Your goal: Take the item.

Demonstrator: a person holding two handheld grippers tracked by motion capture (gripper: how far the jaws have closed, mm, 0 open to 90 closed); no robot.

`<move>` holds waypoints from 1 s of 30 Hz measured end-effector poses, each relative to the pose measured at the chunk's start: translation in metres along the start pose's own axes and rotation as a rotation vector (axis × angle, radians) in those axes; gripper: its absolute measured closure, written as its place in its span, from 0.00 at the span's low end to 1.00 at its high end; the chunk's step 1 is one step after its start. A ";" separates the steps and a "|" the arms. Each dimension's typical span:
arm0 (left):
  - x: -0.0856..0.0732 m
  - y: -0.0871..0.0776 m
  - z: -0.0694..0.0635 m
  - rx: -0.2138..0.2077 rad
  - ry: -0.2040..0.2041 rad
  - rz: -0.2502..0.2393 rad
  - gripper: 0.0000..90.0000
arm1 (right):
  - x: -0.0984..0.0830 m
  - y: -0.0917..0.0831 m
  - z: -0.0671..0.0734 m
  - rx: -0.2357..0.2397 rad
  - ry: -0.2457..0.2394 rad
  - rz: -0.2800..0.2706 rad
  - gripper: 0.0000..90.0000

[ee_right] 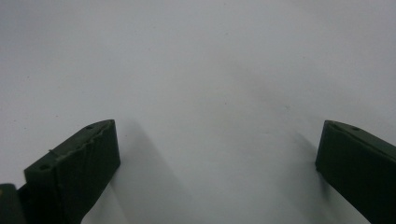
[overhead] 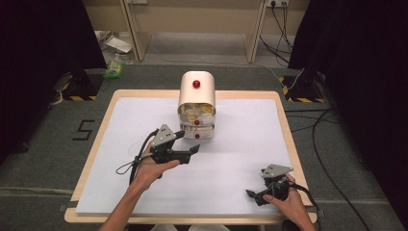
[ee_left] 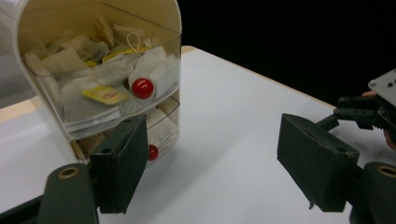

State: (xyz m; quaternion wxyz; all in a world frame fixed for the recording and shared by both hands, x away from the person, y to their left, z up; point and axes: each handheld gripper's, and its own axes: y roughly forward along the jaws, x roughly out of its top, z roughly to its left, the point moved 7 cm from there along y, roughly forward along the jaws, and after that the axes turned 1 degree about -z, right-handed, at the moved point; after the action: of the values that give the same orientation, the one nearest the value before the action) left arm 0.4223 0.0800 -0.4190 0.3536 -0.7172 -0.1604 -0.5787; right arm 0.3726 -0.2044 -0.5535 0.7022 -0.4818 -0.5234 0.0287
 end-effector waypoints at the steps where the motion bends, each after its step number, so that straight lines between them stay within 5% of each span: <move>1: 0.000 0.000 0.000 0.000 0.000 0.000 0.28 | 0.000 0.000 0.000 0.000 0.000 0.000 0.00; 8: 0.022 0.023 0.002 0.030 0.020 -0.011 0.29 | 0.000 0.000 0.000 0.000 0.000 0.000 0.00; 22: 0.037 0.046 0.013 0.089 0.102 0.017 0.30 | 0.000 0.000 0.000 0.000 0.000 0.000 0.00; 30: 0.041 0.055 0.023 0.109 0.103 0.017 0.30 | 0.000 0.000 0.000 0.000 0.002 -0.001 0.00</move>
State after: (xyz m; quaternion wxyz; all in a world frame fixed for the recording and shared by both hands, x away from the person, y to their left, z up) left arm 0.4854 0.0500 -0.3995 0.4049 -0.6674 -0.1670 -0.6023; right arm 0.3725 -0.2042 -0.5534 0.7028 -0.4816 -0.5228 0.0282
